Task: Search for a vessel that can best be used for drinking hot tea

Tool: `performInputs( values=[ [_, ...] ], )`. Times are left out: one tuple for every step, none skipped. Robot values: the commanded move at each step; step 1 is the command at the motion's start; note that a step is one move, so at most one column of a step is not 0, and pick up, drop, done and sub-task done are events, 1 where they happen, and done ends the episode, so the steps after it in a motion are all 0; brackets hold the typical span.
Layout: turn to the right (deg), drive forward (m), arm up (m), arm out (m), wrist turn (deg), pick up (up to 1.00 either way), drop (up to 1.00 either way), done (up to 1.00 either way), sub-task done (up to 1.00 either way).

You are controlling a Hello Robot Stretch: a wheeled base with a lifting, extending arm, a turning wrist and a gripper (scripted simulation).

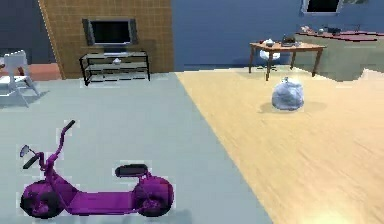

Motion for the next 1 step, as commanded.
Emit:
performInputs(
  values=[
    [0.0,0.2,0.0,0.0,0.0,0.0,0.0,0.0,0.0]
  ],
)
